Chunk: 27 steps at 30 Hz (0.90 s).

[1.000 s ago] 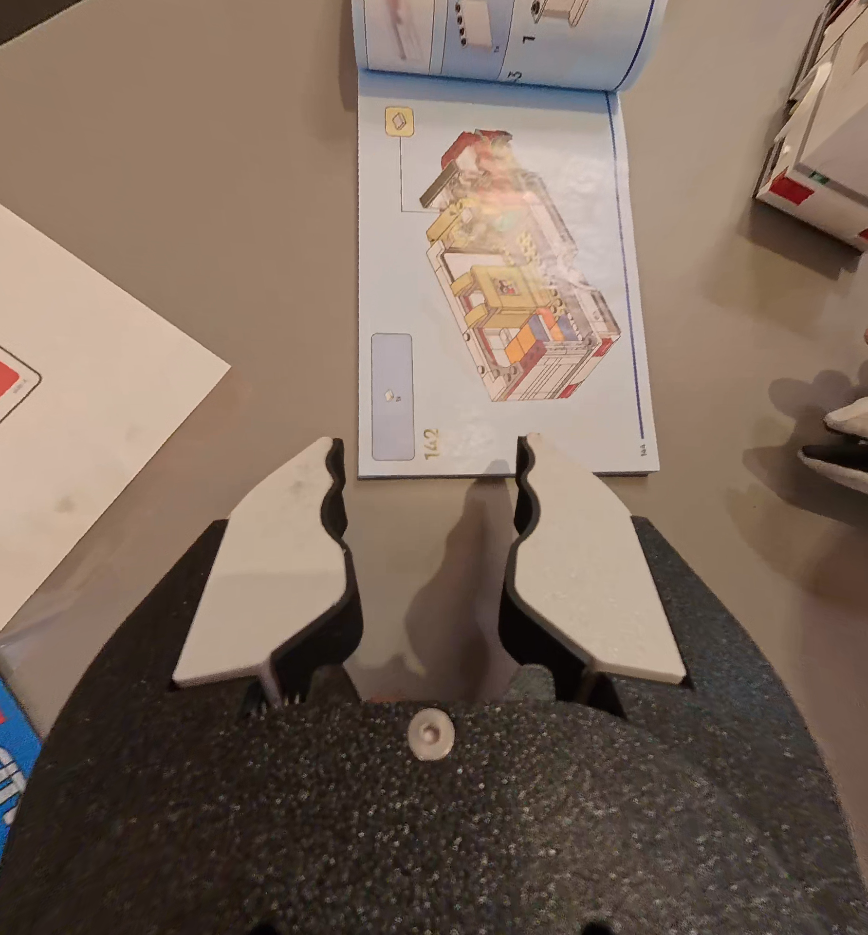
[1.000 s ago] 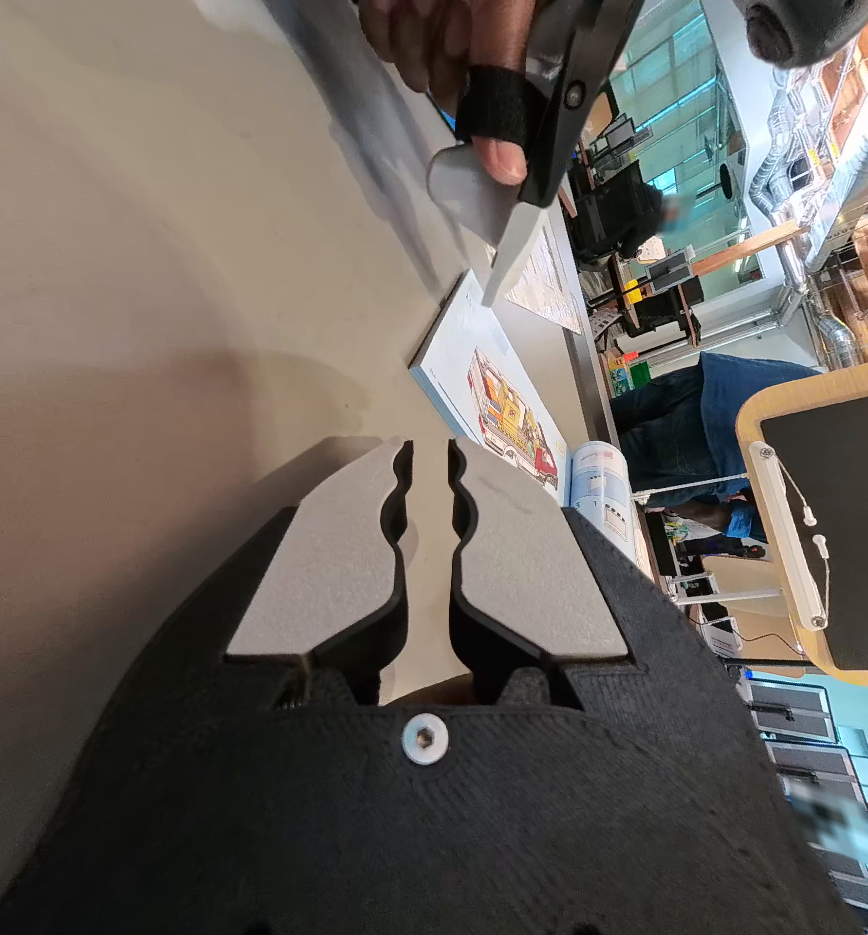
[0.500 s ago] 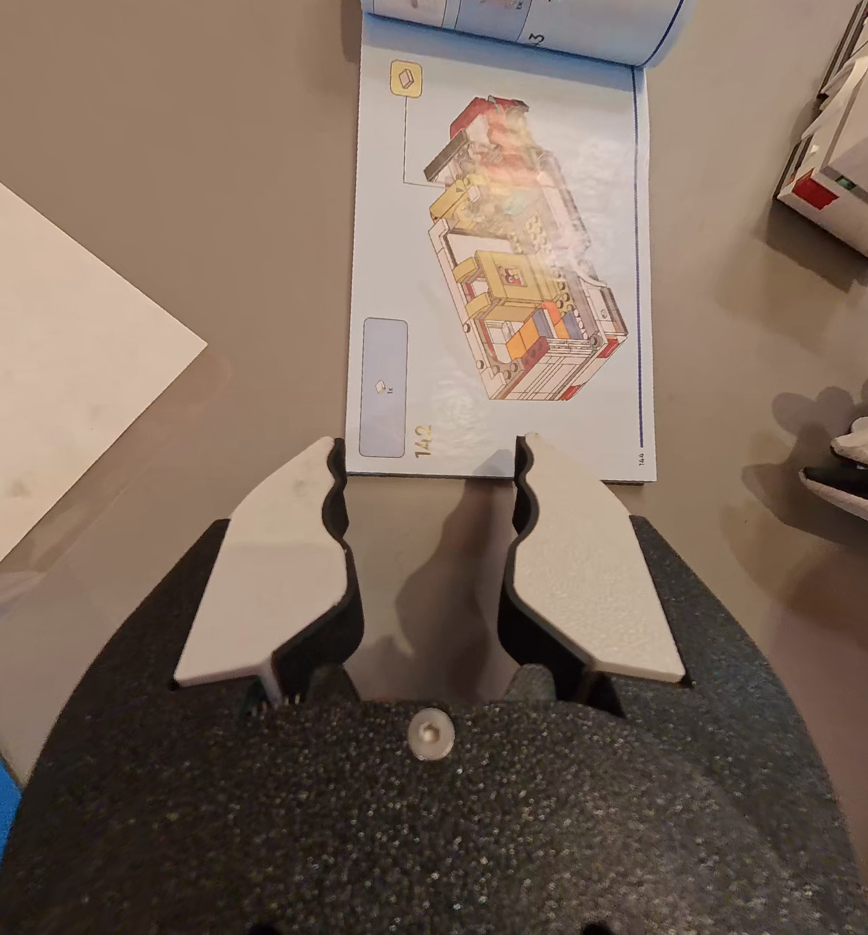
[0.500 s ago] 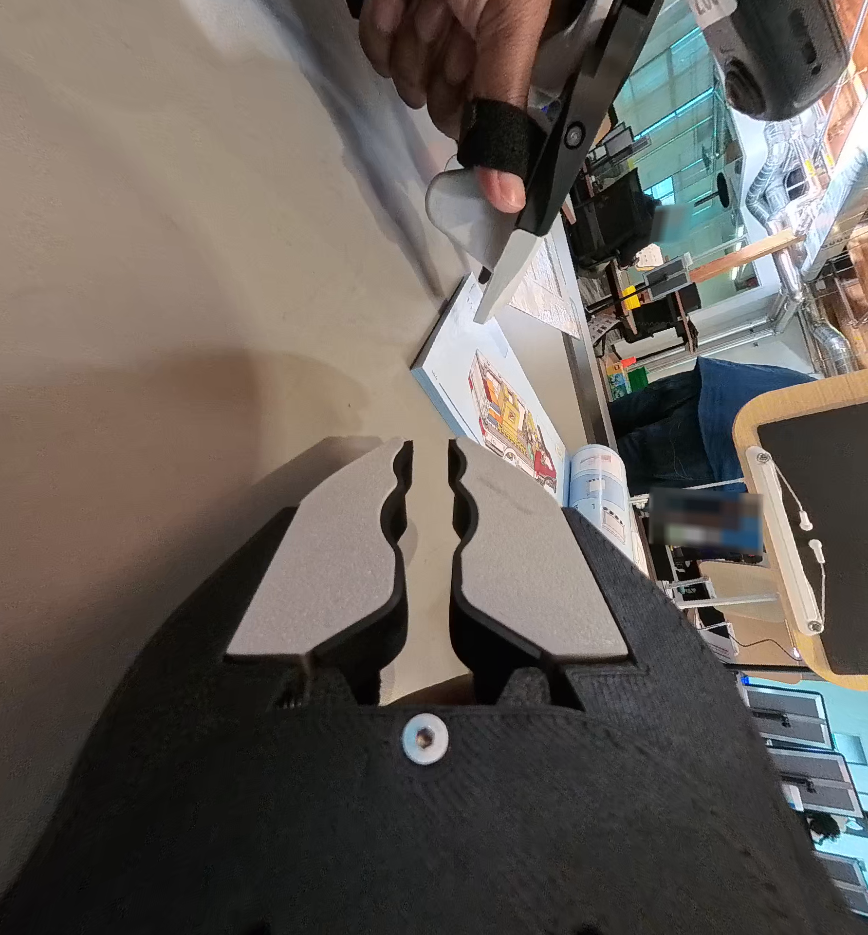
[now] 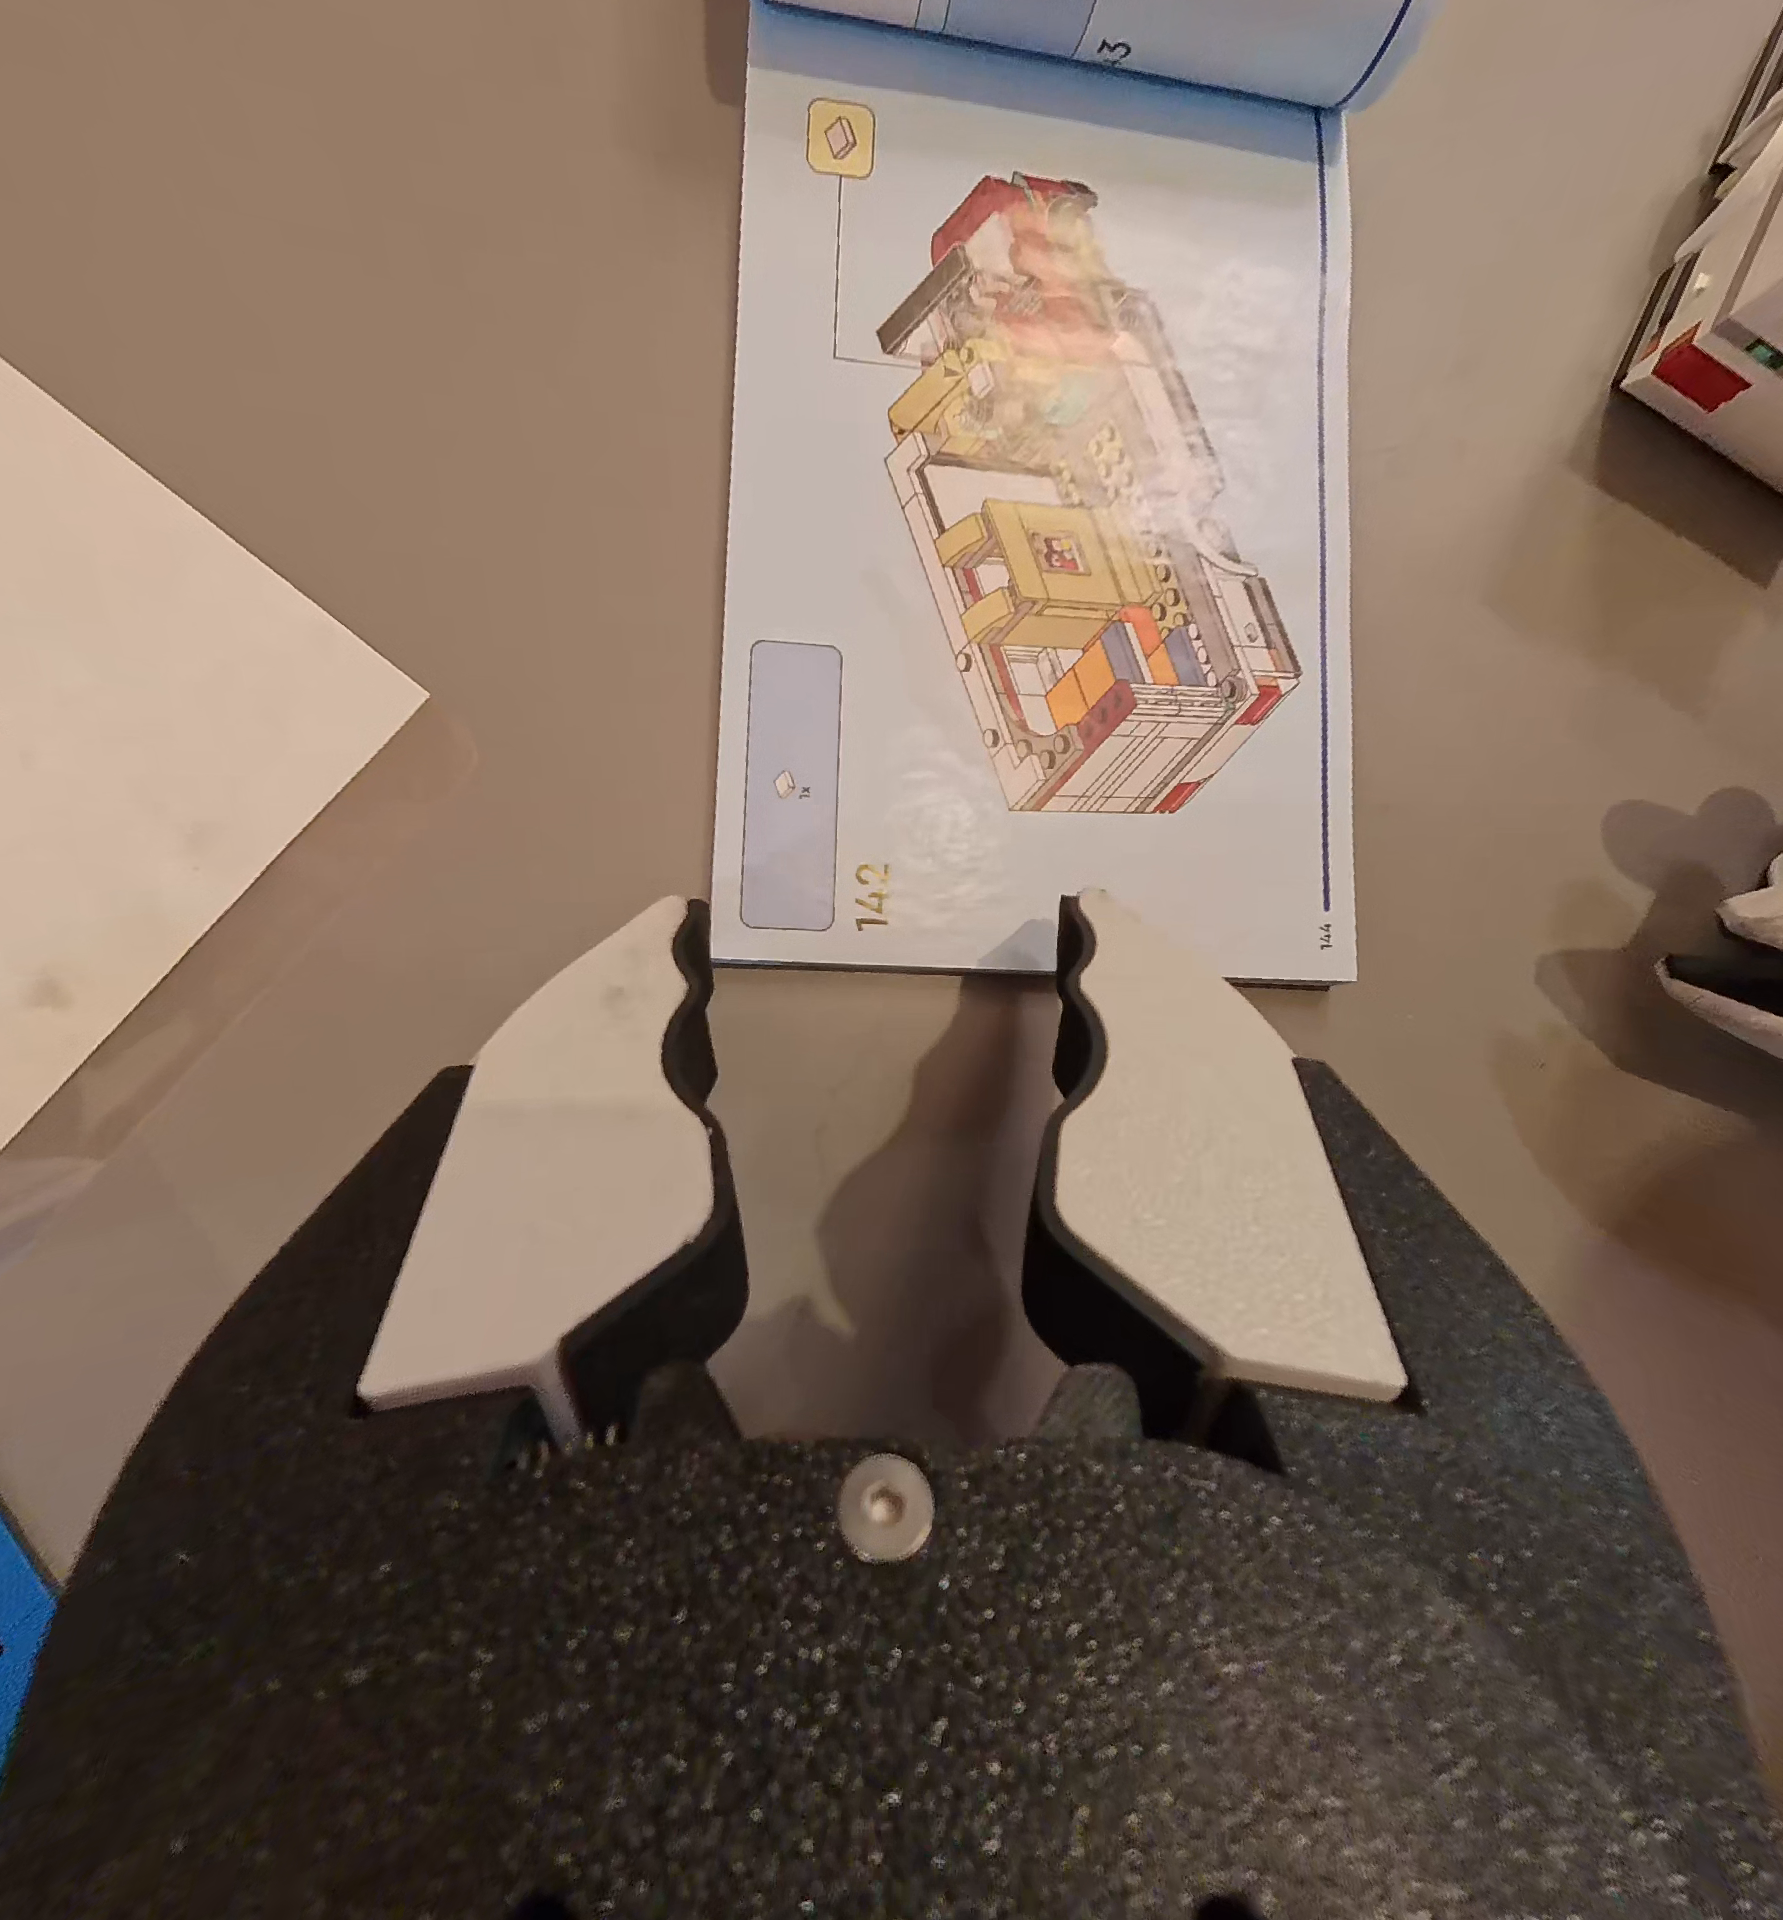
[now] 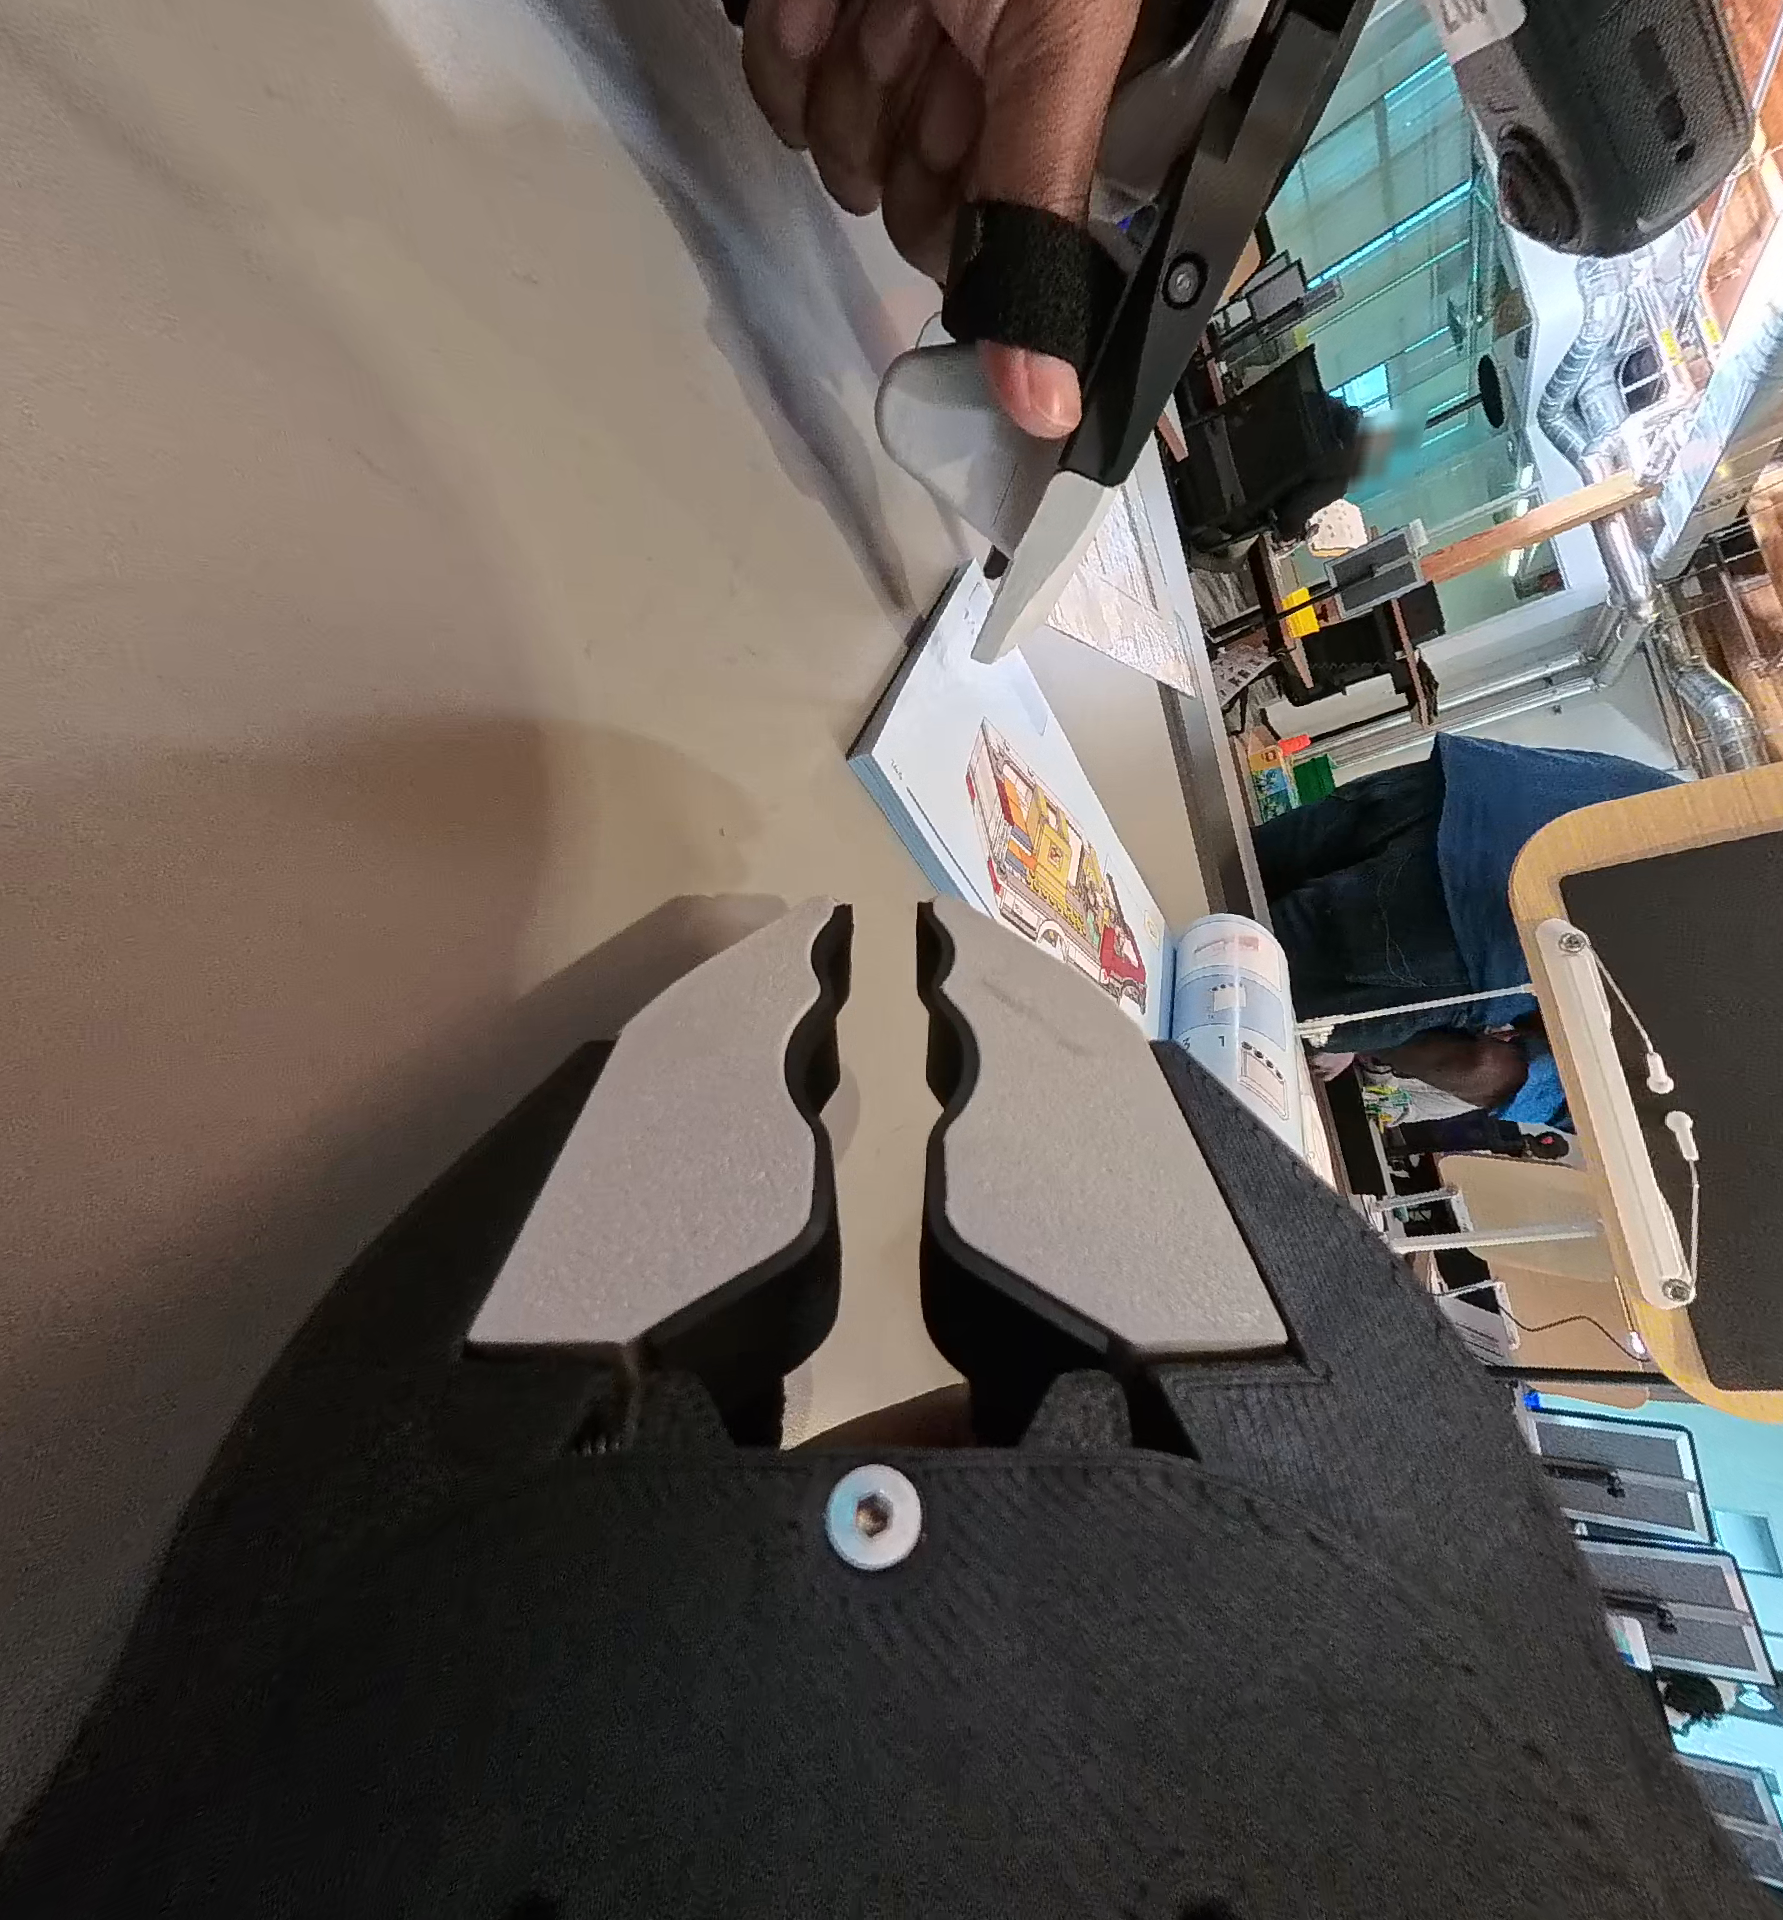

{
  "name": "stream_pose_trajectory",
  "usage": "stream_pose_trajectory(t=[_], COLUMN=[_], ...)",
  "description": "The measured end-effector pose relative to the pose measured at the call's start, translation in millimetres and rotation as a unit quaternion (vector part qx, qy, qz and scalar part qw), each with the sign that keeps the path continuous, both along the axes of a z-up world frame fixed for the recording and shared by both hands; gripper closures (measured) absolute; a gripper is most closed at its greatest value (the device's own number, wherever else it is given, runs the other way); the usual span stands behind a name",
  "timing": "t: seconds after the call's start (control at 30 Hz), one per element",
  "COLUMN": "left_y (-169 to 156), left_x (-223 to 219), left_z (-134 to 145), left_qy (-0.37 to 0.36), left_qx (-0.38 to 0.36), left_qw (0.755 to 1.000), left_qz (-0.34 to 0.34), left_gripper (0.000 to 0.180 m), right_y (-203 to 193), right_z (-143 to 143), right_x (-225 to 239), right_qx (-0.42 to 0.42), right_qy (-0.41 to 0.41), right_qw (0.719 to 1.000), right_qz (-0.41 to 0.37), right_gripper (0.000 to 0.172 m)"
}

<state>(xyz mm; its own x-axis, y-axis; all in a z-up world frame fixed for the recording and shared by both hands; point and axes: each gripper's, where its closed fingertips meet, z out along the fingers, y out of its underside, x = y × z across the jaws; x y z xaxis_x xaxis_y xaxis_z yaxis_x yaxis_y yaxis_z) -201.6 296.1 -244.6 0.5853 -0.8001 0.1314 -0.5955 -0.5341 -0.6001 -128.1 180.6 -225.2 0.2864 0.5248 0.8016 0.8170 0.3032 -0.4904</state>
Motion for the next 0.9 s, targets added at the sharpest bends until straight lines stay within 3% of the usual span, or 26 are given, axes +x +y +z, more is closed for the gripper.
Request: stream_pose_trajectory(t=[0.9], left_y=[-0.3], left_x=[-0.7], left_z=[0.2], left_qy=[0.006], left_qx=[0.001], left_qw=[1.0], left_qz=[0.0], left_gripper=[0.118], right_y=[0.1], right_z=[-3.6], right_x=[-0.2], right_qx=[0.001], right_qy=[-0.001], right_qw=[1.0], right_qz=[0.001], right_gripper=[0.16])
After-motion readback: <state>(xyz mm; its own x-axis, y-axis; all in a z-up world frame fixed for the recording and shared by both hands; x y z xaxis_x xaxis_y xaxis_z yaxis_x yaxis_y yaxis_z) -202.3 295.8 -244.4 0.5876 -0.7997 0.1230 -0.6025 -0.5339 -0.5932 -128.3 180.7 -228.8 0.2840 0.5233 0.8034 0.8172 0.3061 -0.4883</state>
